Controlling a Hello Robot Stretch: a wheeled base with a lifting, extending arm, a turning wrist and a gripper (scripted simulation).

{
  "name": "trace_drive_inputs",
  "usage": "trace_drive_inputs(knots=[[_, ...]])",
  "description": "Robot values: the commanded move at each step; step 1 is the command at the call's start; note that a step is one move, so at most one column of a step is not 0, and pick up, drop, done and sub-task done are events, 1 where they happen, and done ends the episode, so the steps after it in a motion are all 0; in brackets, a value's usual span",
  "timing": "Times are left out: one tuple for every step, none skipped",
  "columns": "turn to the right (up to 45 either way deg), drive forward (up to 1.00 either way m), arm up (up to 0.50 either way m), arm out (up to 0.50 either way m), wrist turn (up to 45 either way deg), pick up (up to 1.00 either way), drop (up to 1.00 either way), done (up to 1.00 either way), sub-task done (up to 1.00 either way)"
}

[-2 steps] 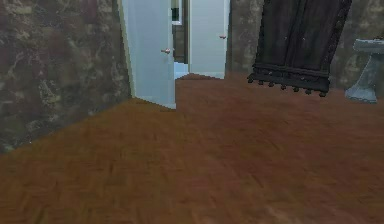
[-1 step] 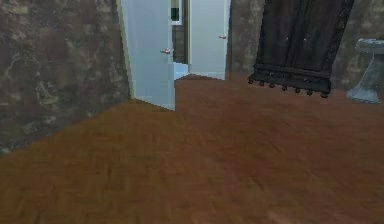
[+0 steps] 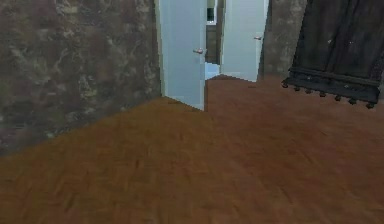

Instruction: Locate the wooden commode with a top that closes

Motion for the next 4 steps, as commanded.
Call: trace_drive_inputs(knots=[[0.0, 0.3, 0.0, 0.0, 0.0, 0.0, 0.0, 0.0, 0.0], [-42.0, 0.0, 0.0, 0.0, 0.0, 0.0, 0.0, 0.0, 0.0], [0.0, 1.0, 0.0, 0.0, 0.0, 0.0, 0.0, 0.0, 0.0], [-3.0, 0.0, 0.0, 0.0, 0.0, 0.0, 0.0, 0.0, 0.0]])
